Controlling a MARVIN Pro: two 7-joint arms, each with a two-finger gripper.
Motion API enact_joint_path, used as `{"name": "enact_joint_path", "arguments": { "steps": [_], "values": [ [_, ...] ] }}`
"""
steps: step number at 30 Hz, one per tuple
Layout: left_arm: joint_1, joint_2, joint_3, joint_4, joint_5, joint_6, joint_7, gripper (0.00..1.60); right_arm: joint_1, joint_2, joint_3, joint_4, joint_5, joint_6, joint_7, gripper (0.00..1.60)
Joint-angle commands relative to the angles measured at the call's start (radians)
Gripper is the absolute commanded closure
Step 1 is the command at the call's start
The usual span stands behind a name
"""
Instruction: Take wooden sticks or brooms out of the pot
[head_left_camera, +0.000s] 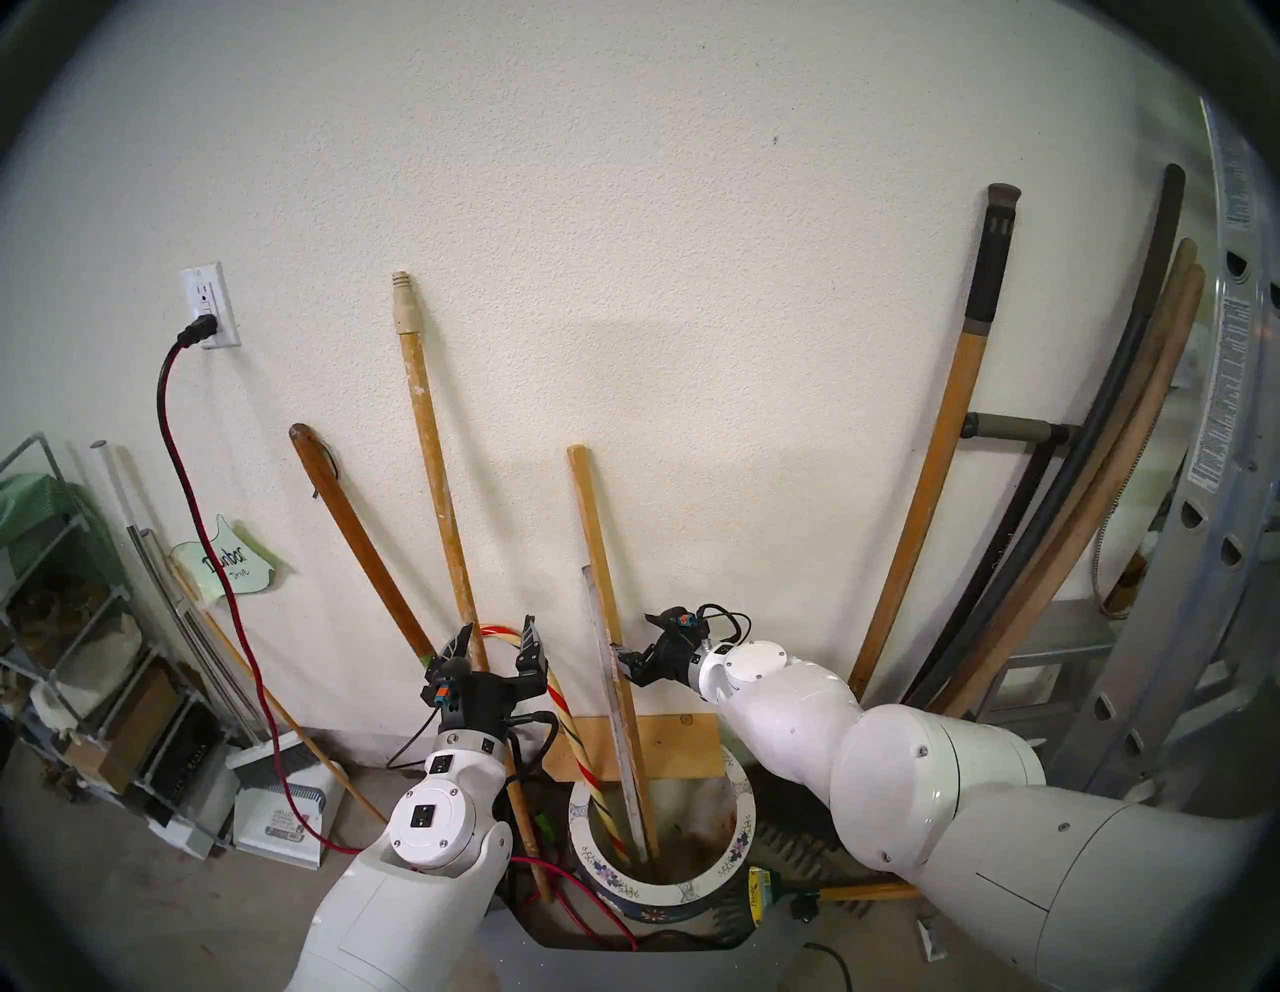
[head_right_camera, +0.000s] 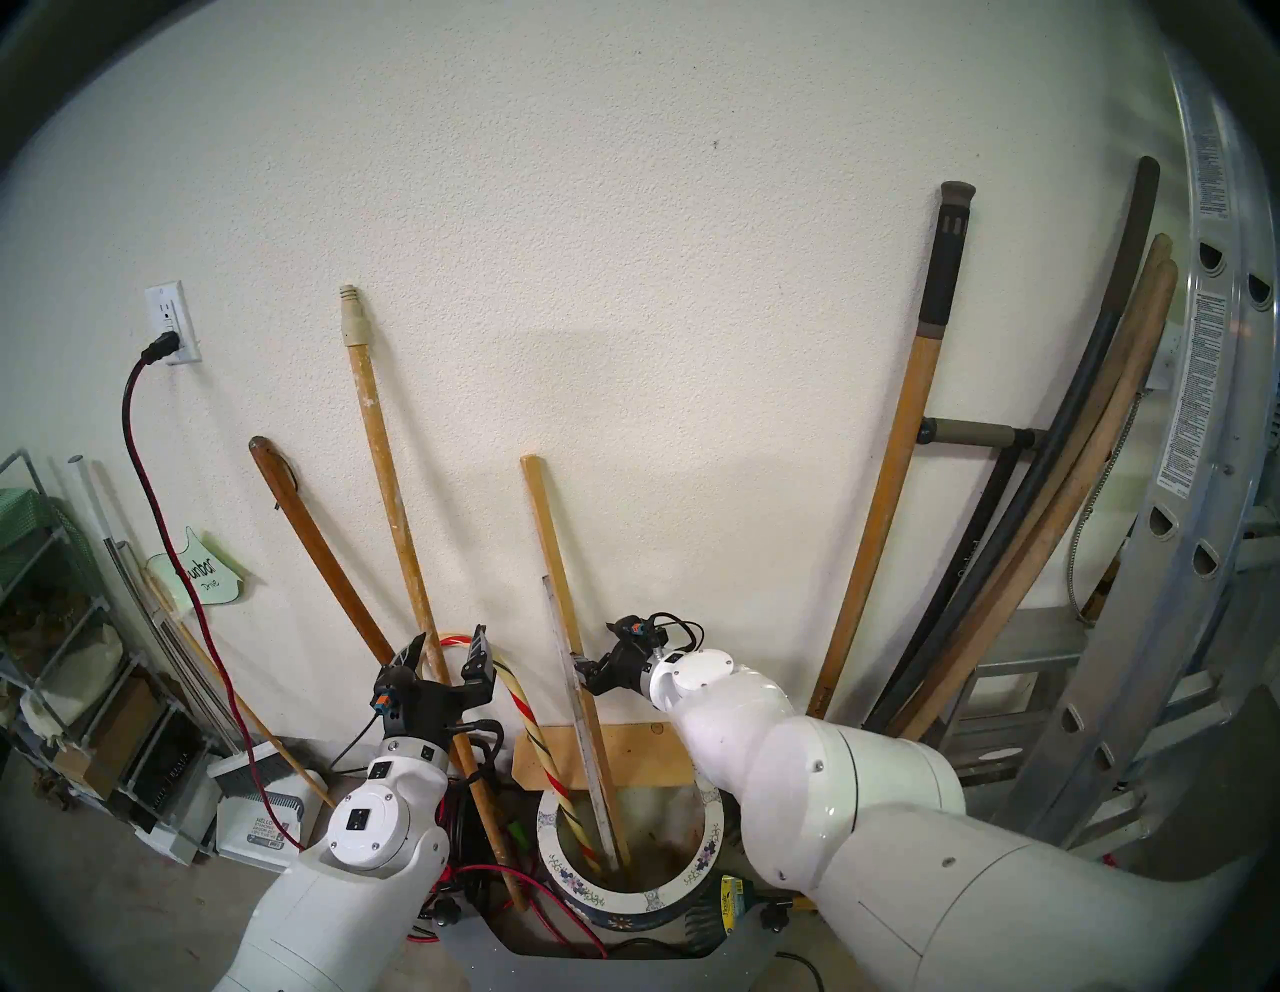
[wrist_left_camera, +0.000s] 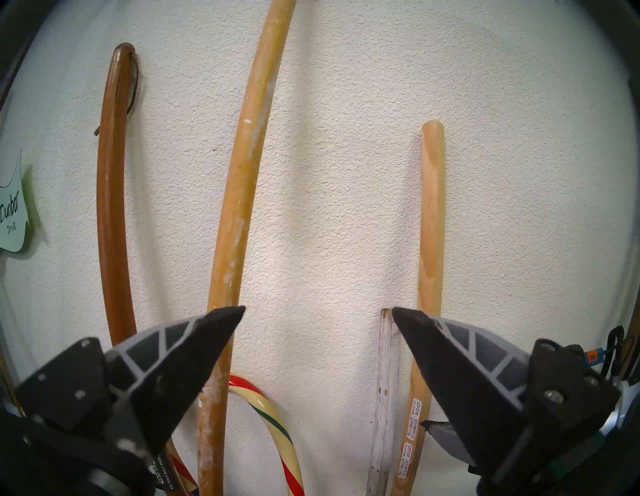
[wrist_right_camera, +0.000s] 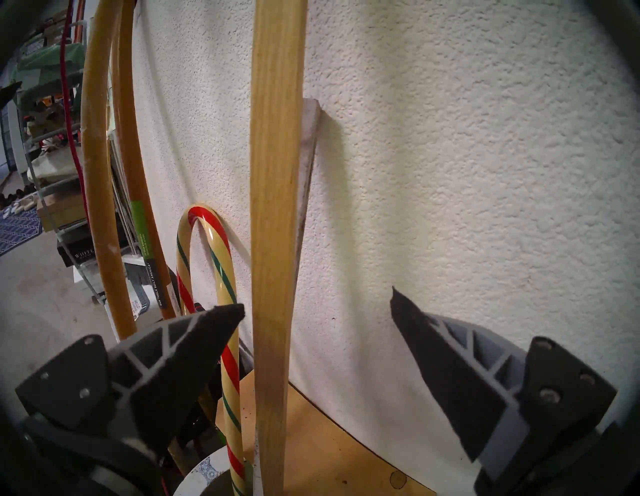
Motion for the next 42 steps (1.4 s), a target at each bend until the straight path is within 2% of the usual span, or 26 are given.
{"name": "enact_joint_path", "arguments": {
  "steps": [1, 16, 28, 42],
  "values": [
    [-0.002, 0.001, -0.002, -0.001, 0.001, 0.001, 0.001, 0.0, 0.016, -0.014, 0.004, -0.004, 0.005, 0.002, 0.003, 0.0],
    [-0.001, 0.0, -0.003, -0.001, 0.001, 0.001, 0.0, 0.0, 0.004, -0.021, 0.011, 0.004, 0.011, -0.009, 0.008, 0.0],
    [-0.001, -0.001, -0.004, -0.001, 0.001, 0.001, -0.001, 0.0, 0.013, -0.064, 0.008, 0.007, 0.01, 0.011, -0.006, 0.0],
    [-0.001, -0.002, -0.005, -0.001, 0.001, 0.0, -0.004, 0.0, 0.029, -0.079, 0.003, 0.0, 0.008, 0.044, -0.041, 0.0]
  ]
}}
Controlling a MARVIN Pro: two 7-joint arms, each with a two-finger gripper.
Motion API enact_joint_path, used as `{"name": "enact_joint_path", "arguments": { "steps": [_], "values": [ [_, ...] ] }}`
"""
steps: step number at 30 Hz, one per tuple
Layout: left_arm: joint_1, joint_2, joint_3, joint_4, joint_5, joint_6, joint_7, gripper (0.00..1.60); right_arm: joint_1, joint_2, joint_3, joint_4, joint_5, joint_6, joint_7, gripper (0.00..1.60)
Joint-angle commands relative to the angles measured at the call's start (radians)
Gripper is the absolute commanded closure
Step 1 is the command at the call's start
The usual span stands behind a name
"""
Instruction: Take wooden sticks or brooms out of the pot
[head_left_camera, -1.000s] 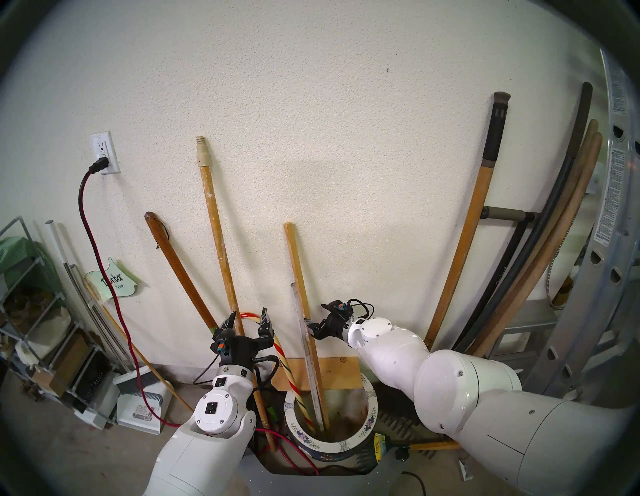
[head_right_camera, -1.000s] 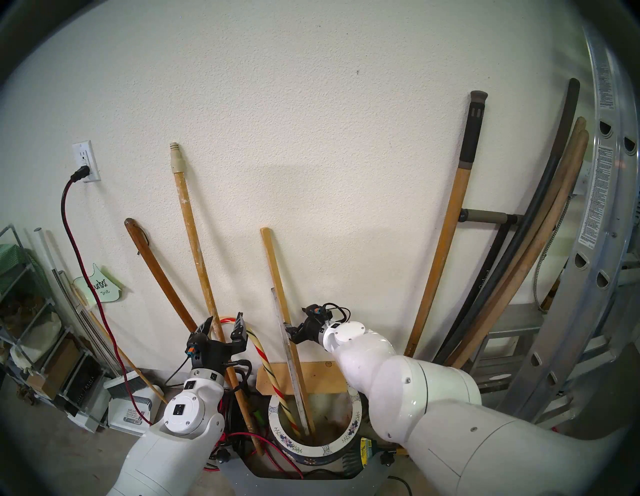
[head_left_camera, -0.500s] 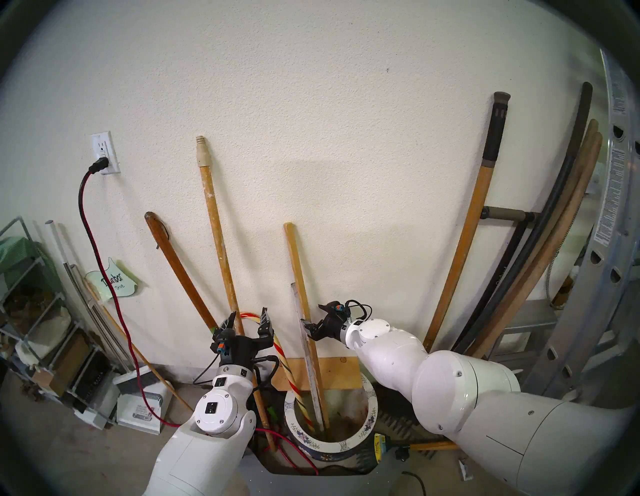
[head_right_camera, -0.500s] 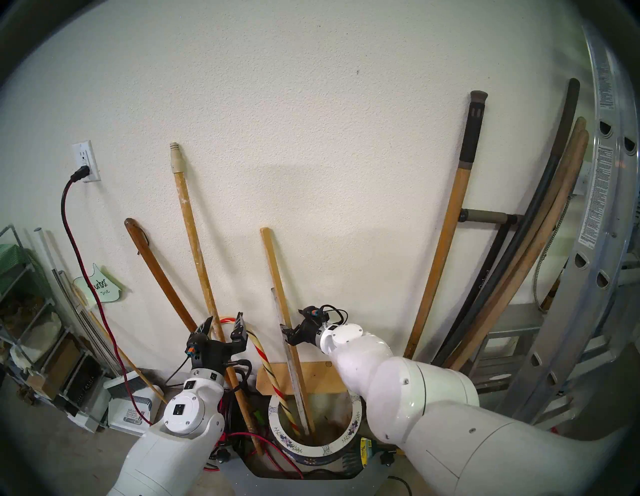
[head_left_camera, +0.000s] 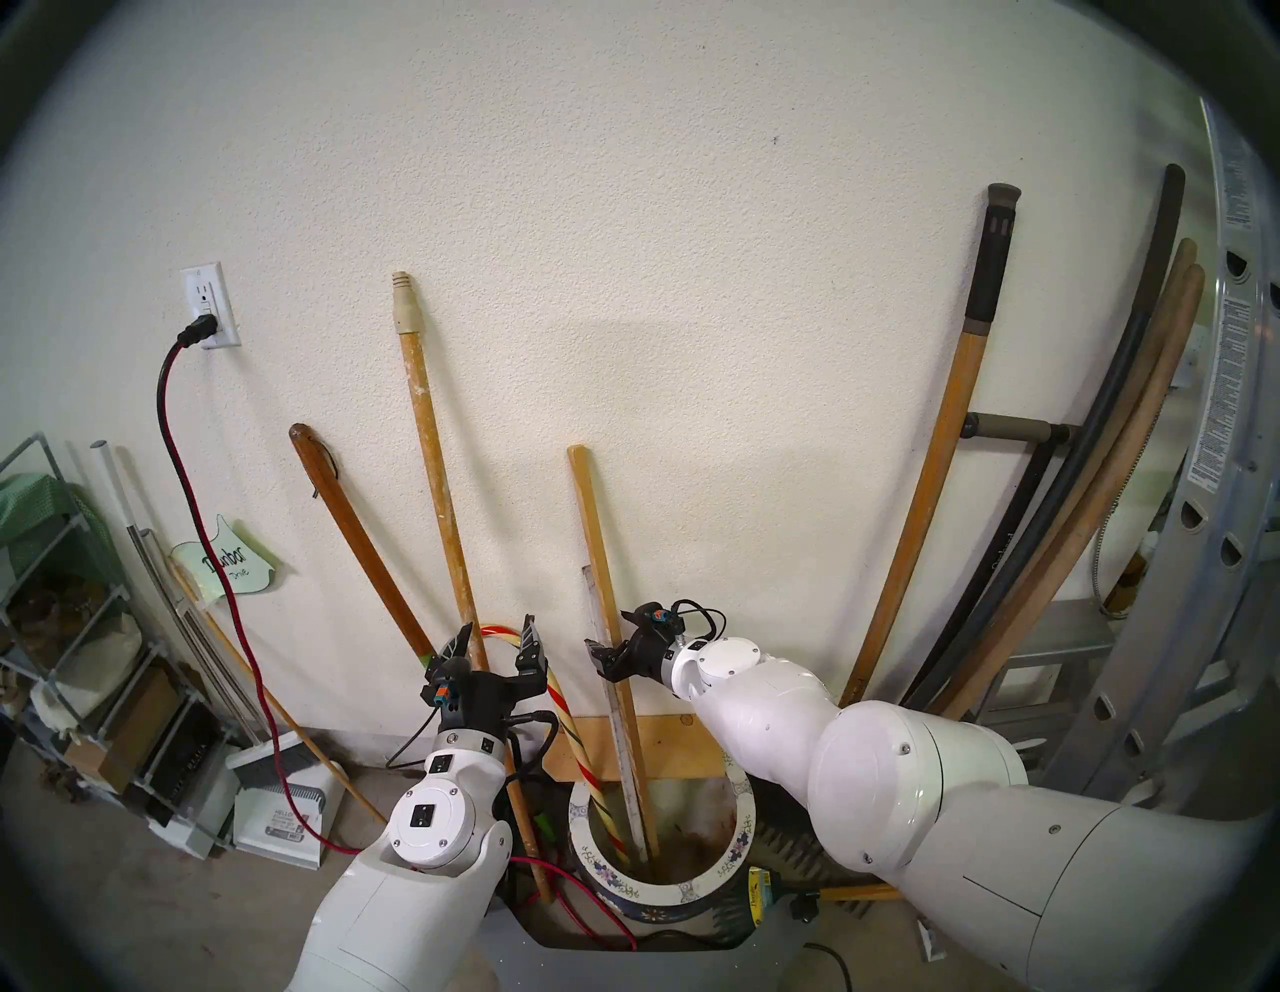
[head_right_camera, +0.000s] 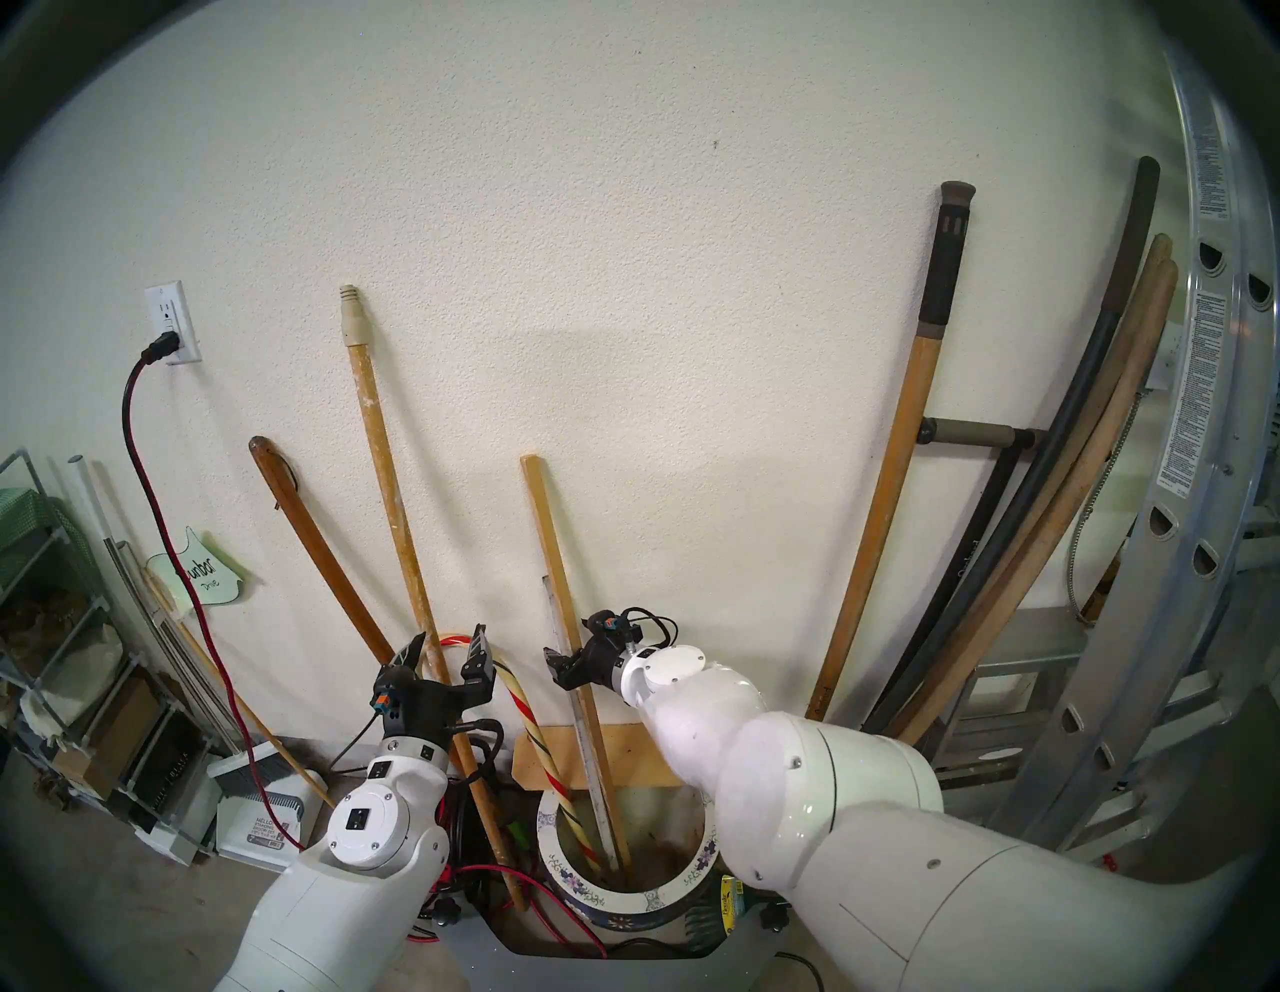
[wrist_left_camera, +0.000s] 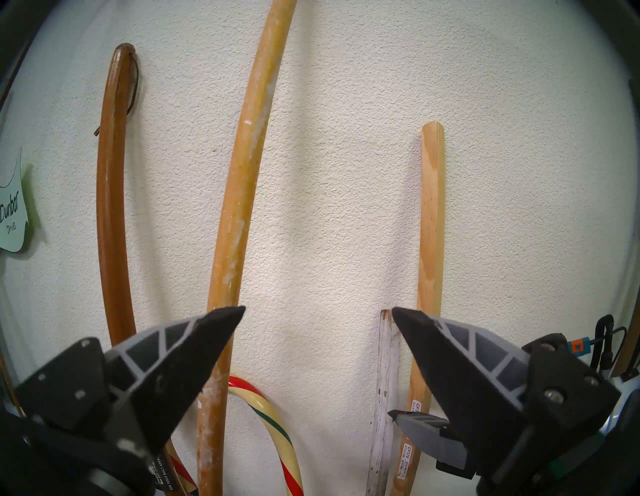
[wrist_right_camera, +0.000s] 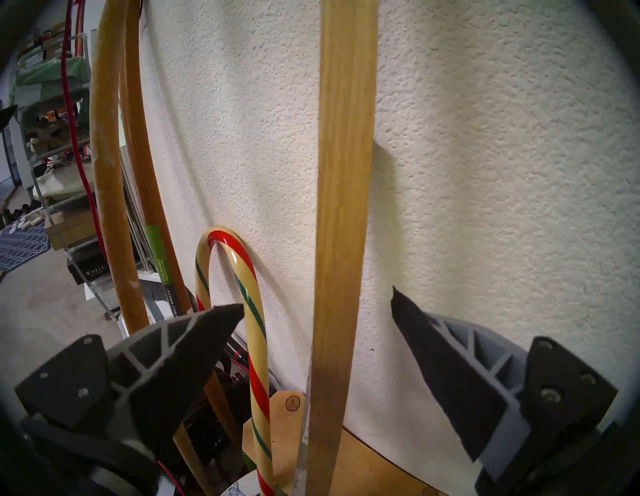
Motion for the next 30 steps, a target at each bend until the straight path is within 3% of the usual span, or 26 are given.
{"name": "enact_joint_path", "arguments": {
  "steps": [1, 3, 4, 5, 14, 17, 30],
  "values": [
    [-0.001, 0.001, -0.002, -0.001, 0.001, 0.001, 0.001, 0.0, 0.011, -0.016, -0.005, -0.006, -0.005, 0.008, -0.015, 0.0],
    [-0.001, 0.001, -0.002, -0.001, 0.001, 0.001, 0.001, 0.0, 0.011, -0.016, -0.006, -0.007, -0.006, 0.011, -0.018, 0.09],
    [-0.001, 0.001, -0.002, -0.001, 0.001, 0.001, 0.001, 0.0, 0.01, -0.015, -0.007, -0.007, -0.006, 0.012, -0.02, 0.65],
    [-0.001, 0.001, -0.002, -0.001, 0.001, 0.001, 0.001, 0.0, 0.01, -0.015, -0.007, -0.007, -0.007, 0.013, -0.021, 0.9],
    [-0.001, 0.0, -0.003, 0.0, 0.001, 0.001, -0.001, 0.0, 0.005, -0.003, -0.006, -0.007, -0.009, 0.022, -0.033, 1.28],
    [-0.001, 0.0, -0.003, 0.0, 0.001, 0.001, -0.001, 0.0, 0.003, 0.005, -0.005, -0.008, -0.009, 0.021, -0.034, 1.6],
    [-0.001, -0.001, -0.004, -0.001, 0.002, 0.001, -0.002, 0.0, 0.003, 0.061, 0.019, -0.014, 0.01, -0.015, 0.009, 1.6]
  ]
}}
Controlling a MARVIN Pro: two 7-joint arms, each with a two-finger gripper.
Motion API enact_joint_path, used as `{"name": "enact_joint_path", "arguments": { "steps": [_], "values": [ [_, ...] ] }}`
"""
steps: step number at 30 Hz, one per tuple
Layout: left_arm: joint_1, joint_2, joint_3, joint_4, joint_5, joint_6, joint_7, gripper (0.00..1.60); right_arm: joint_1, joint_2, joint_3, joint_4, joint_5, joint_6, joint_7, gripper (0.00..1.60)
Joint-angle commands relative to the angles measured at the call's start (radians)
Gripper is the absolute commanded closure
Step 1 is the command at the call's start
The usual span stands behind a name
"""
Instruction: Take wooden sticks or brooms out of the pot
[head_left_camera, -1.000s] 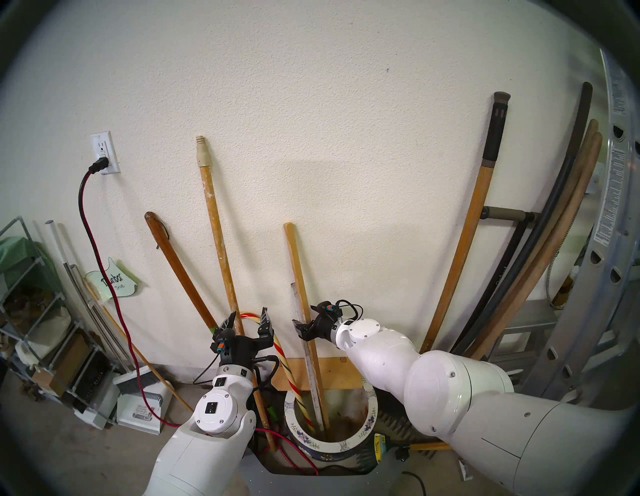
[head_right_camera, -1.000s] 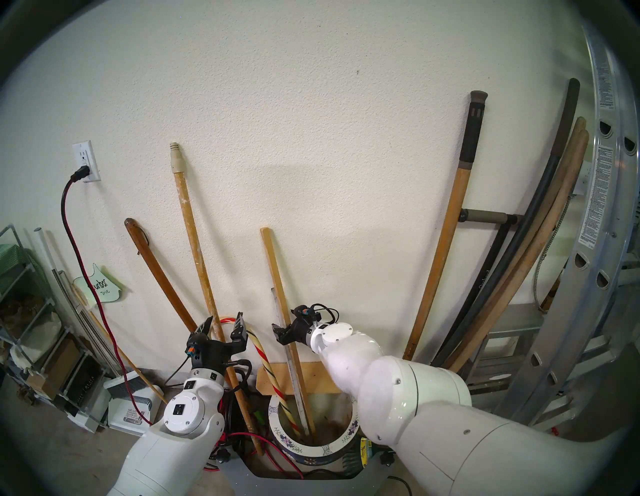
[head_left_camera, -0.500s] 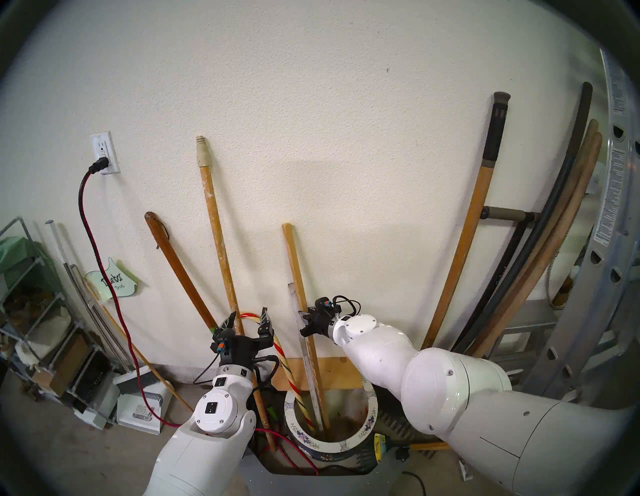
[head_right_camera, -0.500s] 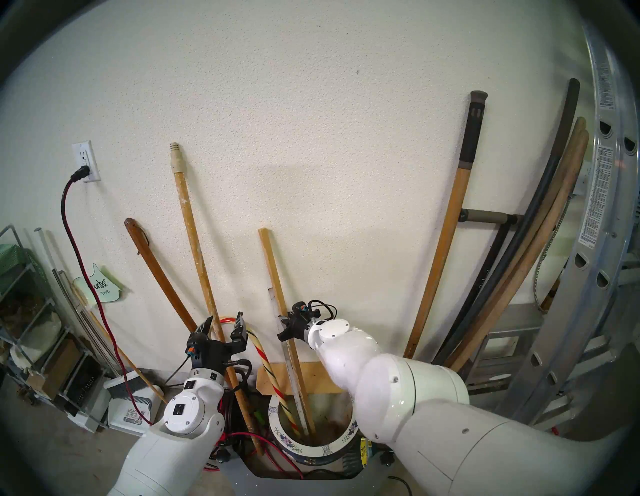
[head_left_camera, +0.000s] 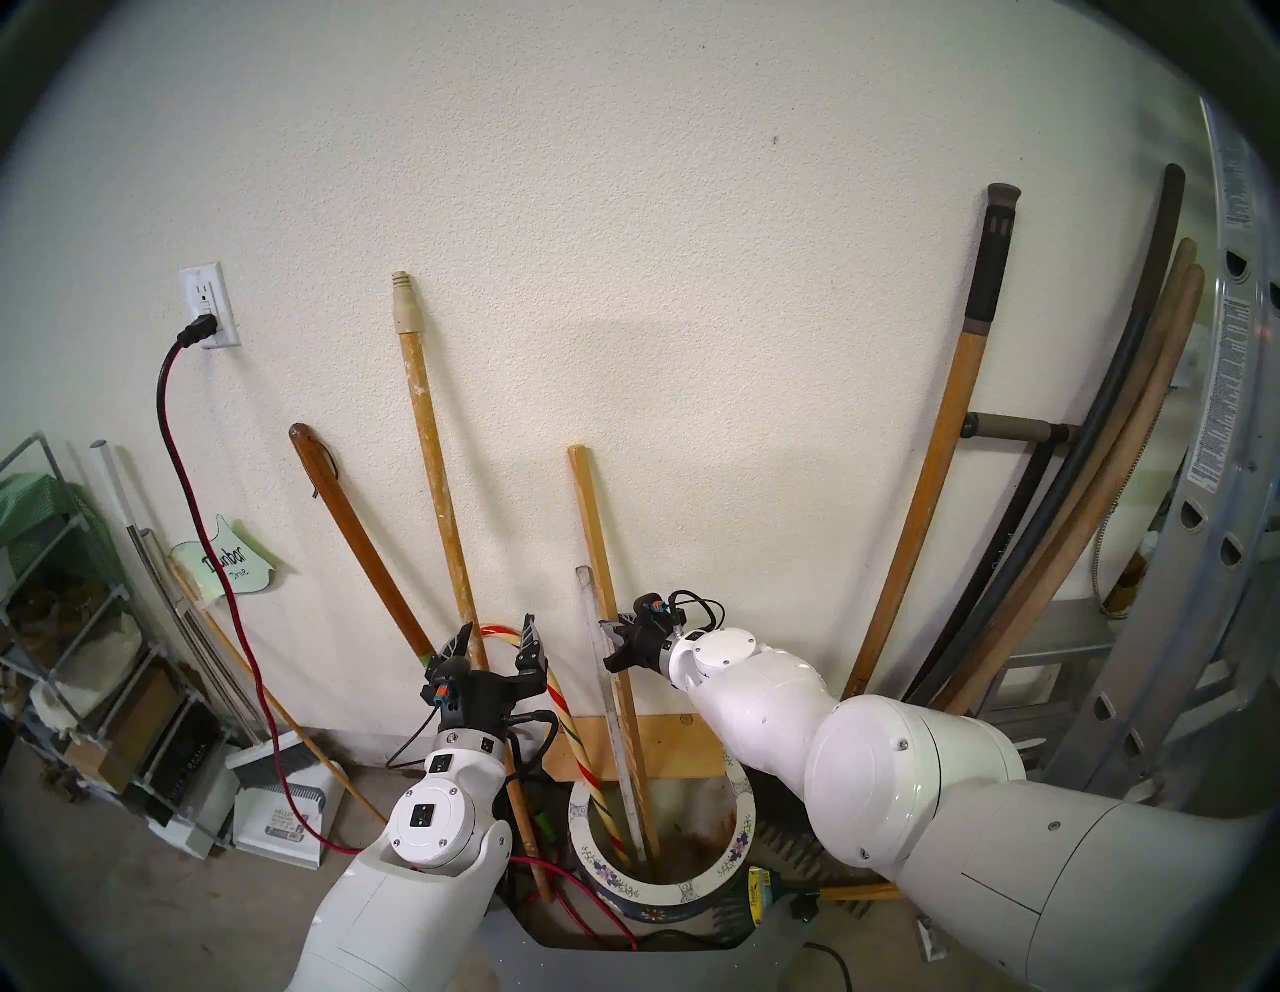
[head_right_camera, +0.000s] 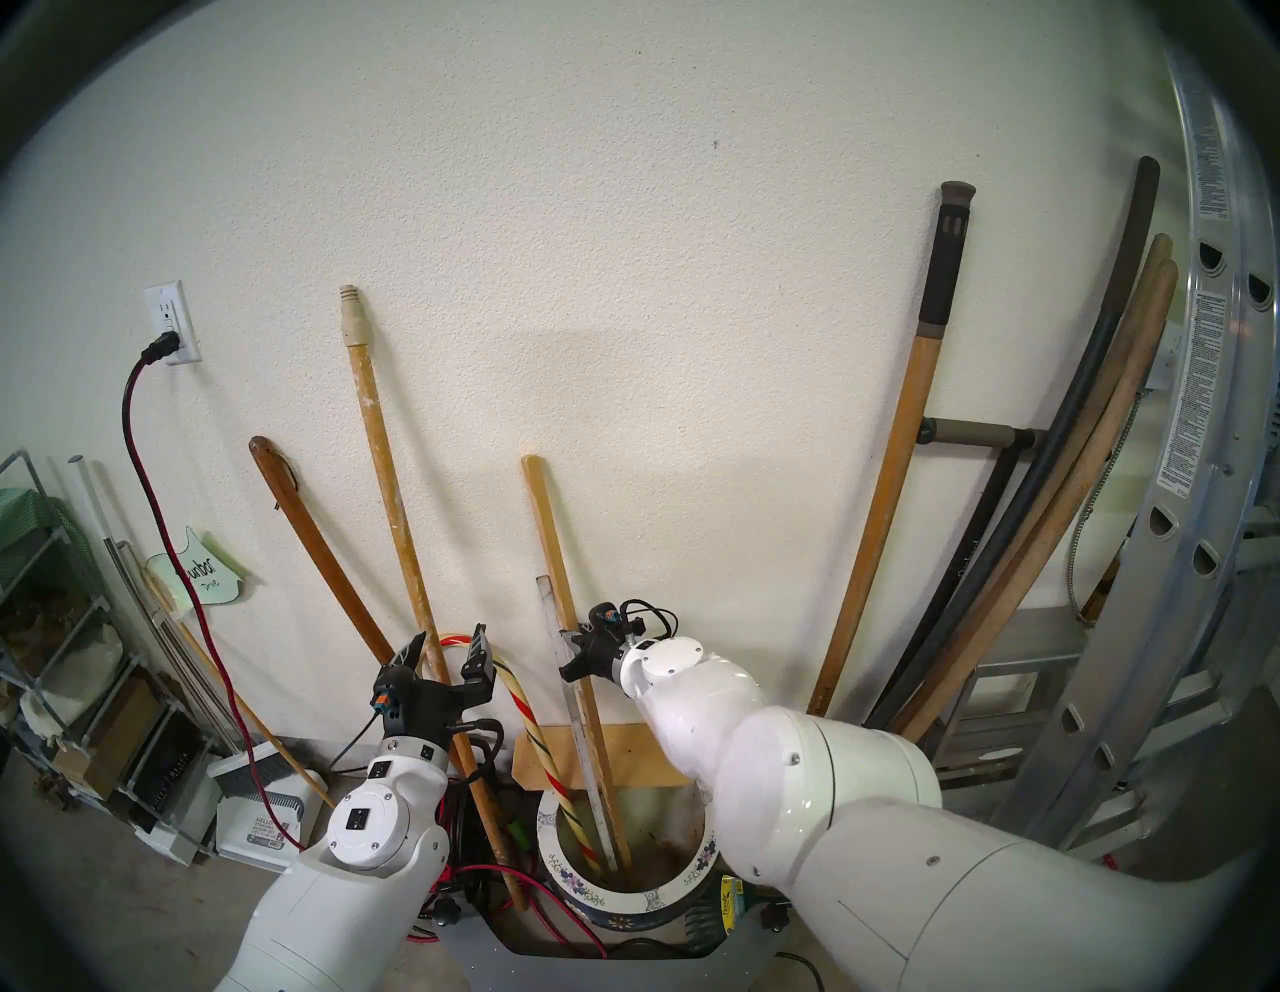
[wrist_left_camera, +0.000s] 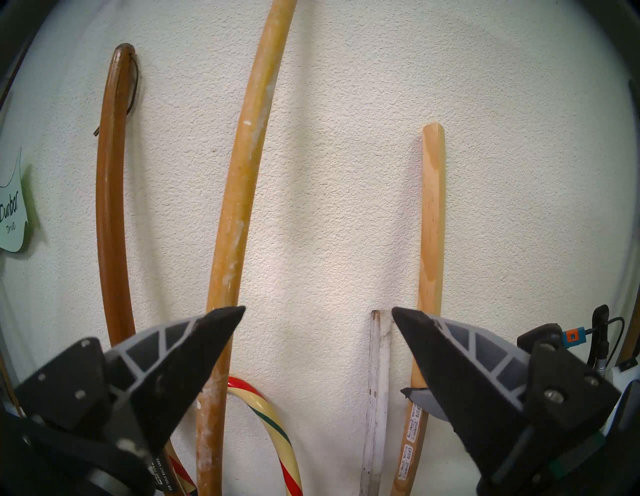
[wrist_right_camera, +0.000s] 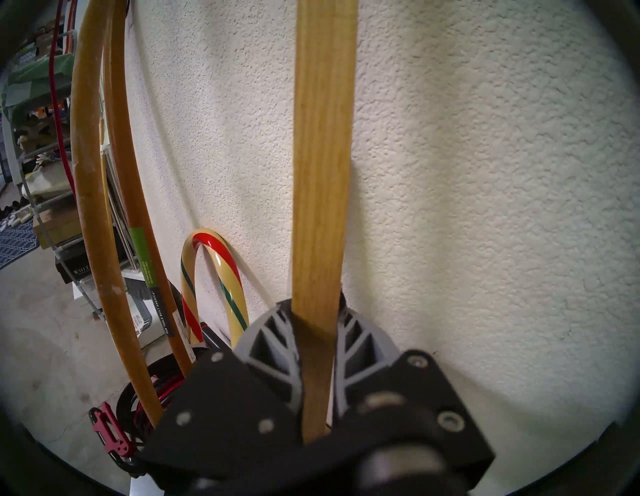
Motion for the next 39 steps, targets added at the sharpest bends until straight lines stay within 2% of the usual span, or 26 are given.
{"name": "enact_joint_path", "arguments": {
  "steps": [1, 7, 22, 32, 39],
  "values": [
    [-0.001, 0.002, -0.002, -0.001, 0.001, 0.002, 0.002, 0.0, -0.002, 0.052, 0.015, -0.008, 0.015, -0.022, 0.022, 1.6],
    [-0.001, 0.001, -0.003, -0.001, 0.002, 0.003, 0.003, 0.0, 0.001, 0.078, 0.05, -0.01, 0.042, -0.058, 0.082, 1.6],
    [0.0, 0.0, -0.003, -0.005, 0.009, 0.011, 0.01, 0.0, 0.001, 0.109, 0.173, -0.004, 0.141, -0.187, 0.301, 1.6],
    [0.001, -0.001, -0.003, -0.006, 0.011, 0.013, 0.012, 0.0, 0.015, 0.115, 0.181, -0.013, 0.142, -0.281, 0.473, 1.6],
    [0.0, -0.001, -0.004, -0.006, 0.012, 0.015, 0.013, 0.0, 0.022, 0.142, 0.18, -0.032, 0.136, -0.32, 0.549, 1.6]
  ]
}}
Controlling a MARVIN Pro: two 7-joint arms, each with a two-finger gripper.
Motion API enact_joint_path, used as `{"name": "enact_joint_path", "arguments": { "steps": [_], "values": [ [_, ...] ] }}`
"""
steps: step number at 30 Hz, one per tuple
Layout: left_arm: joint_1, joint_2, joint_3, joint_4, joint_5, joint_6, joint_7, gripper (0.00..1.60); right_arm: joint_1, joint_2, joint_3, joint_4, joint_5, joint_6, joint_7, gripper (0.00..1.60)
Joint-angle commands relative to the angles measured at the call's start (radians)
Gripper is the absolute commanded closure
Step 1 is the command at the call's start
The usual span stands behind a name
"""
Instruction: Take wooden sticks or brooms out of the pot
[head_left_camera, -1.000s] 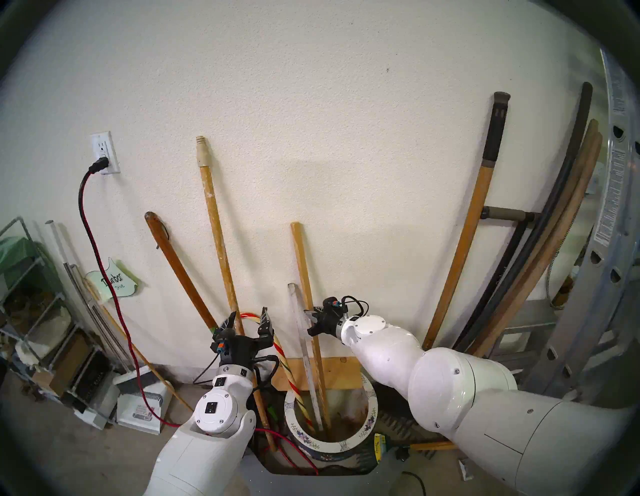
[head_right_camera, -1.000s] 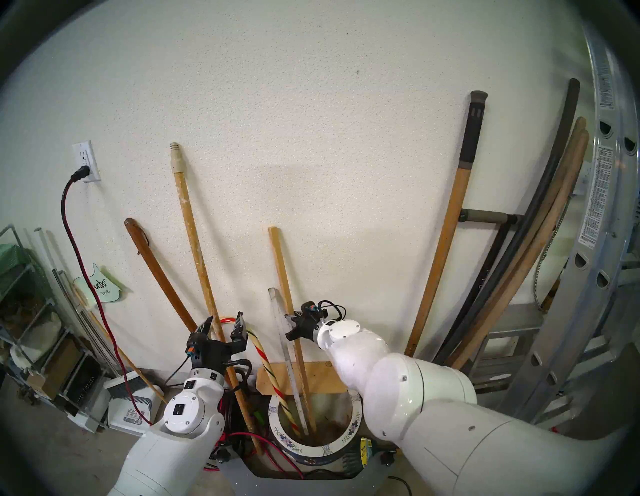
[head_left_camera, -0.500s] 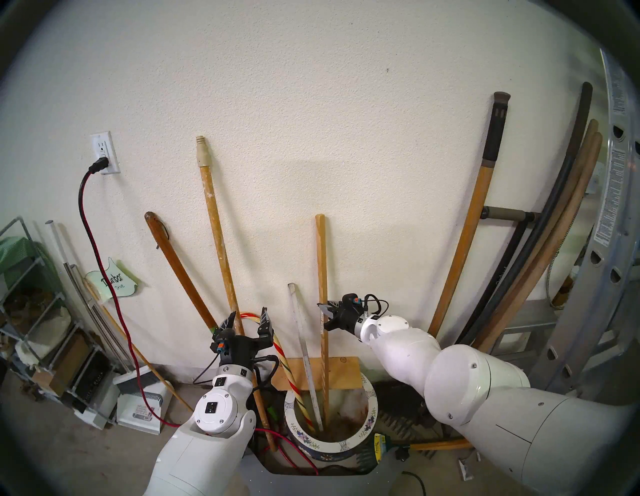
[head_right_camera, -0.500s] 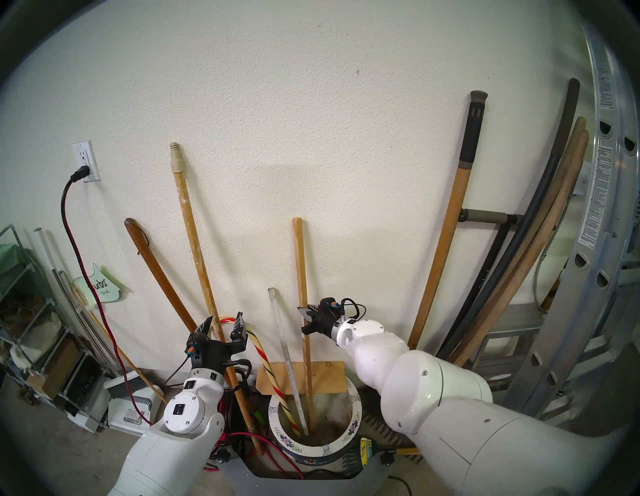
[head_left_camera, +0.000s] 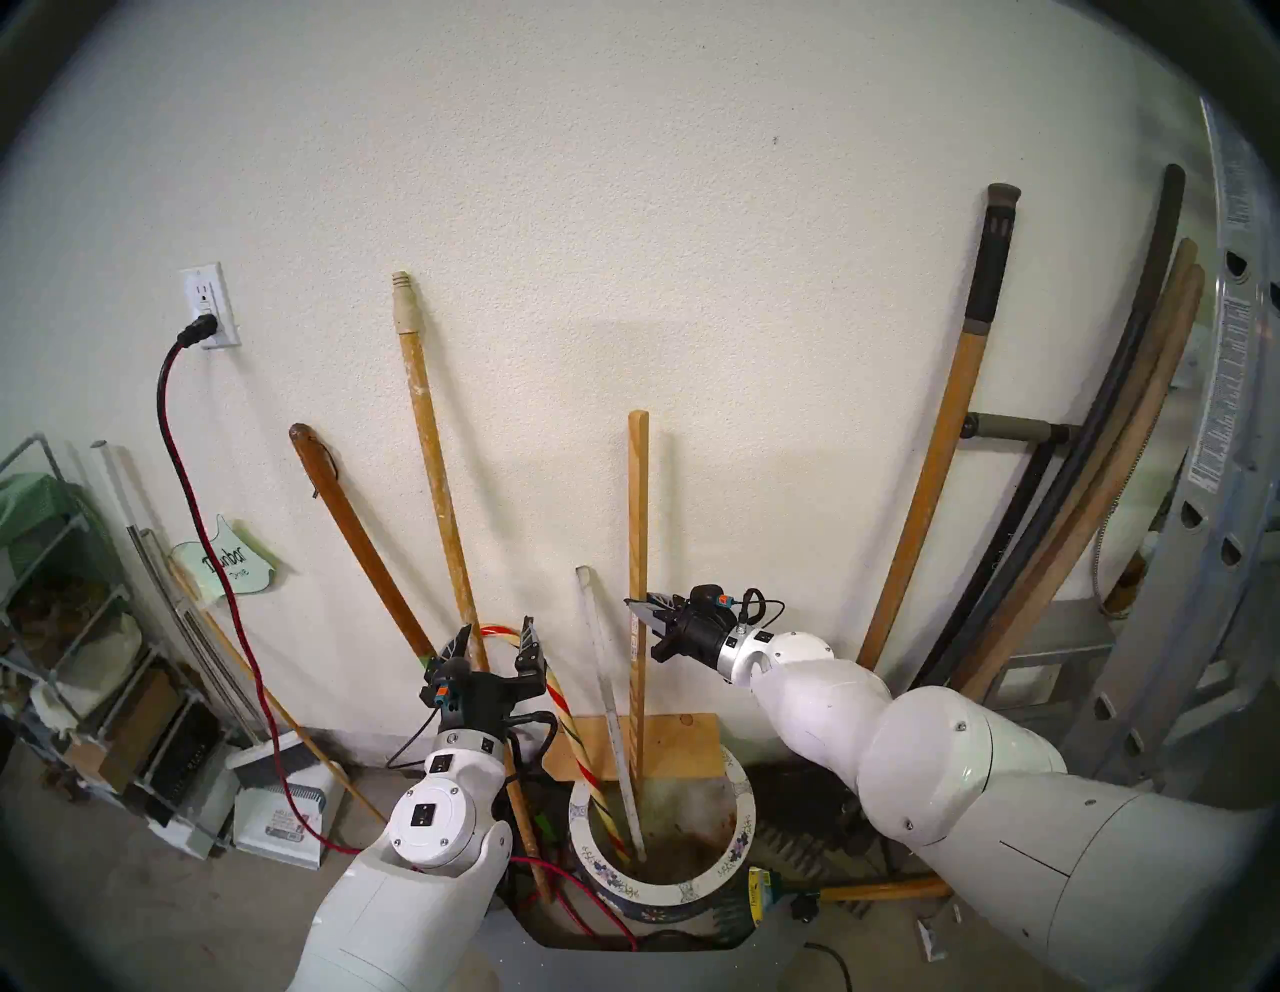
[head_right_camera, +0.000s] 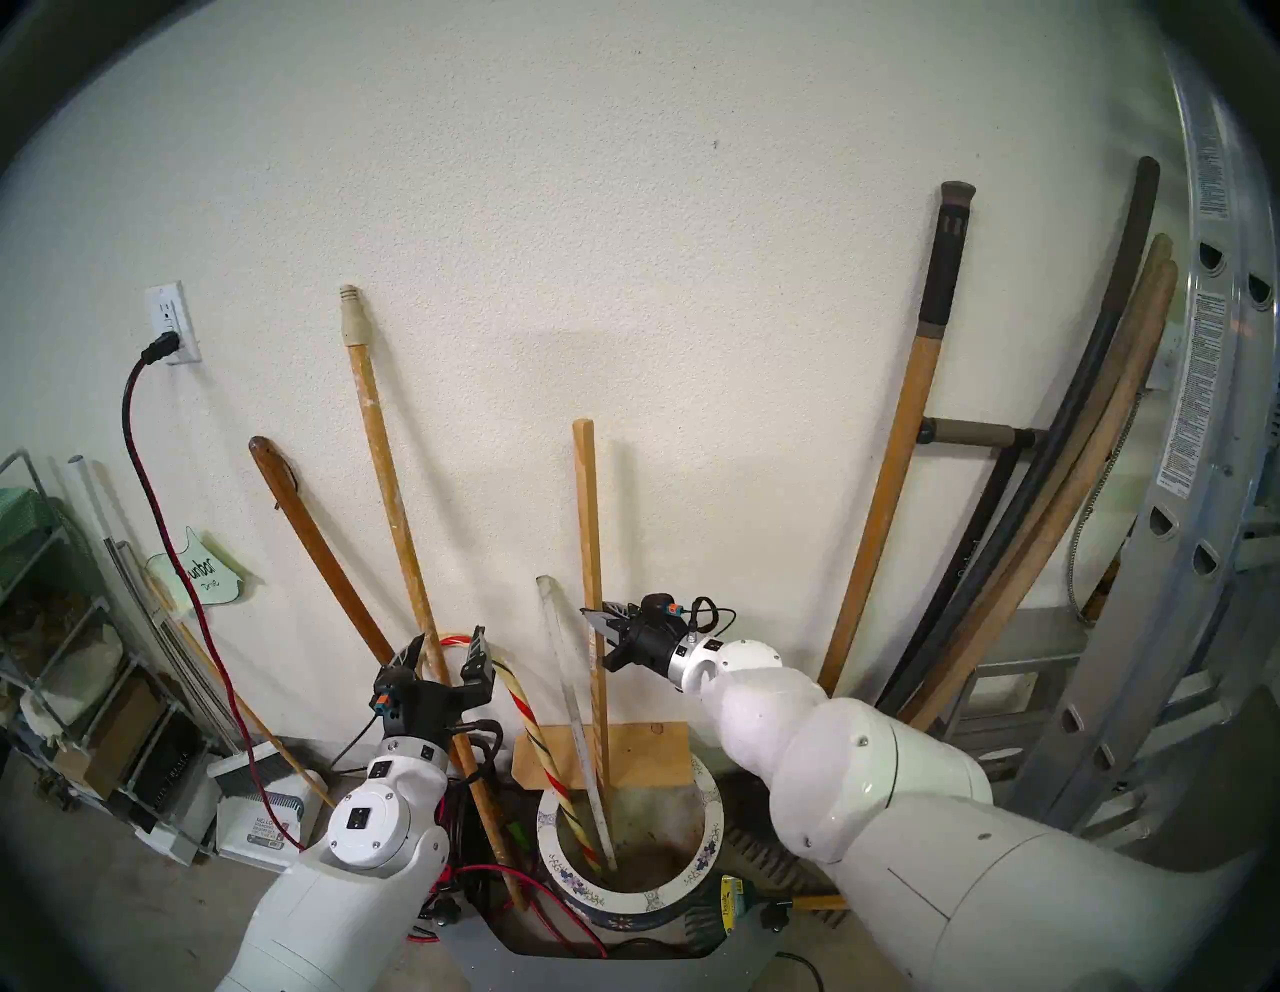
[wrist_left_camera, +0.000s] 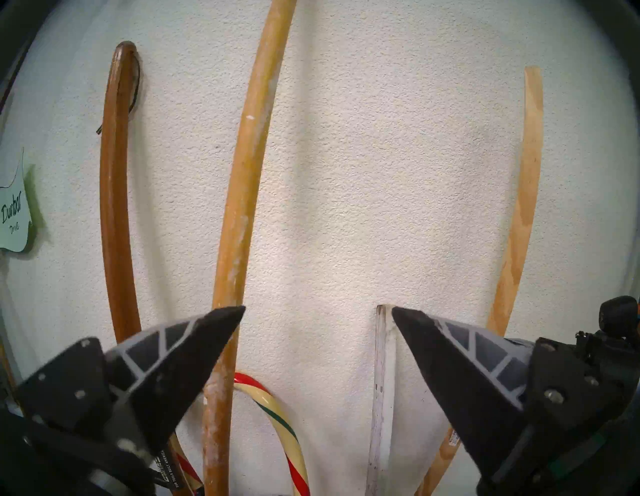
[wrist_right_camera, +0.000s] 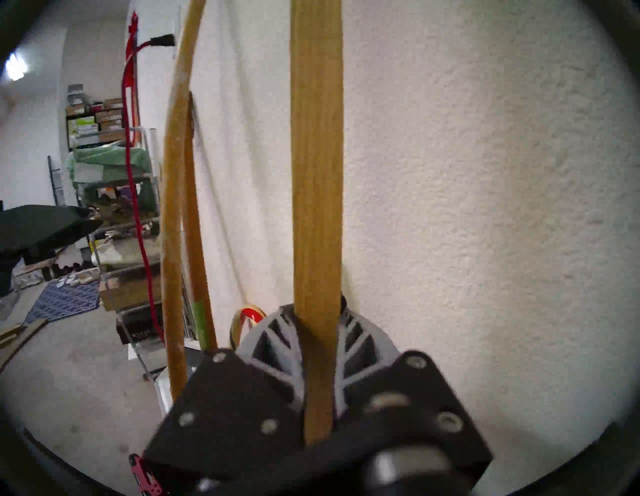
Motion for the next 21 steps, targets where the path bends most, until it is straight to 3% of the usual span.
{"name": "enact_joint_path", "arguments": {
  "steps": [1, 21],
  "values": [
    [0.0, 0.001, -0.001, -0.006, -0.002, -0.003, -0.002, 0.0, 0.02, 0.028, -0.006, -0.025, -0.001, -0.051, 0.076, 1.6],
    [-0.001, -0.001, -0.002, -0.005, 0.002, -0.003, -0.001, 0.0, 0.009, 0.085, 0.025, -0.062, 0.024, -0.092, 0.242, 1.6]
  ]
}}
